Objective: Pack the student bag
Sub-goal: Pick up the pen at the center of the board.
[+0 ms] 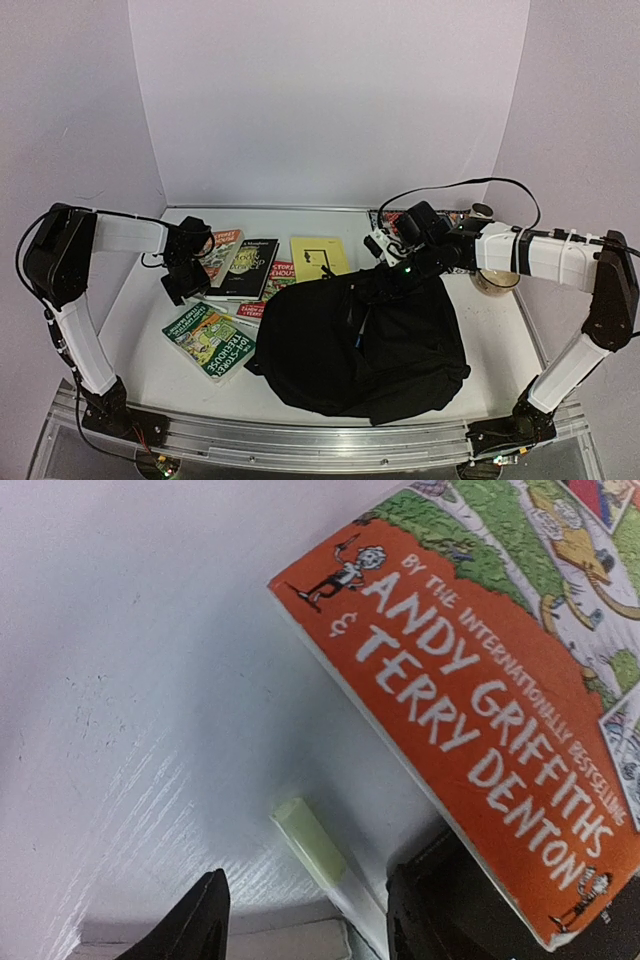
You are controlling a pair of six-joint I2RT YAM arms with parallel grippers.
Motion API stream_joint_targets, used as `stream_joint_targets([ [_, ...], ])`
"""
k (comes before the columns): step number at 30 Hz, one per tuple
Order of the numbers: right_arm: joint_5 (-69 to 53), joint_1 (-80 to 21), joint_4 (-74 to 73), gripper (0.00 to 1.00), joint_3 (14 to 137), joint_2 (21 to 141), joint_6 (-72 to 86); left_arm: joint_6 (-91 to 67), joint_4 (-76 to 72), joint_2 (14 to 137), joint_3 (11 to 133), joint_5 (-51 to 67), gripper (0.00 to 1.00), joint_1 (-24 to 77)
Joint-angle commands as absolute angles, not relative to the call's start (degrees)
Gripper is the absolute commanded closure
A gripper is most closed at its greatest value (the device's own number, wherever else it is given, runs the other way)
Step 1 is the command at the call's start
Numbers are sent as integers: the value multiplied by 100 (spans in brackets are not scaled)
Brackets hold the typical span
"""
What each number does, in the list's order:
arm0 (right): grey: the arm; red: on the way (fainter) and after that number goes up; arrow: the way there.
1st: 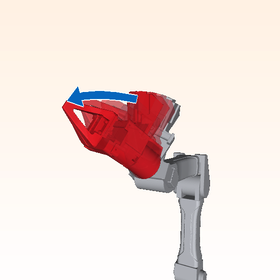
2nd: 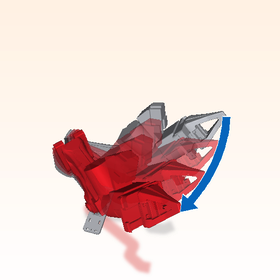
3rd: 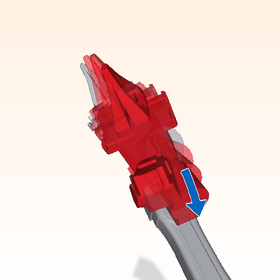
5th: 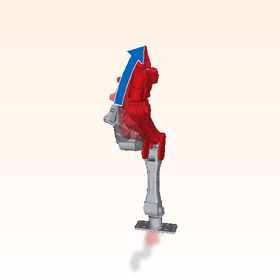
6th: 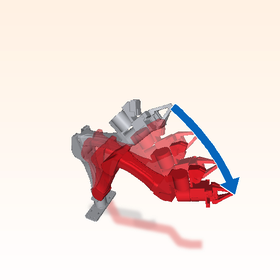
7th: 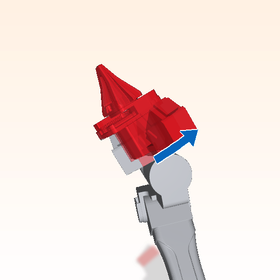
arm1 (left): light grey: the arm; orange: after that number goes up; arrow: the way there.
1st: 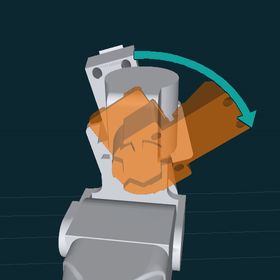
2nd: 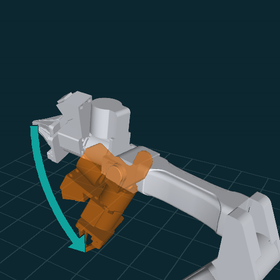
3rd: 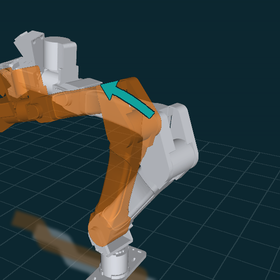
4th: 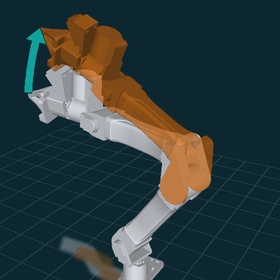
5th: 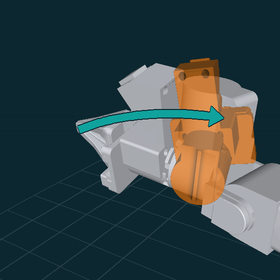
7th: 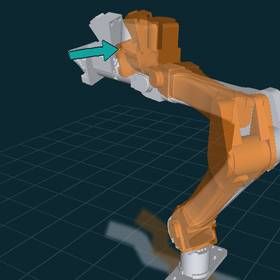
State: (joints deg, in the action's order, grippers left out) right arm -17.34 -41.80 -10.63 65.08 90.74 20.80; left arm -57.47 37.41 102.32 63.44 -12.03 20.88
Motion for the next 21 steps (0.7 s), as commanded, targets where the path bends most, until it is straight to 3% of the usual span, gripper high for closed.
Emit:
stream_joint_targets([
  [1,-1987,-4247,-1026,100,6524,8991,1985,-5921,3601,10392,6552,-1111,47,1920],
  [13,-1977,-4245,-958,100,6490,8982,1999,-6286,3382,10876,6395,-823,55,1873],
  [21,-1857,-4245,-915,100,6436,8854,2020,-6515,3357,10977,6347,-654,75,1873],
])
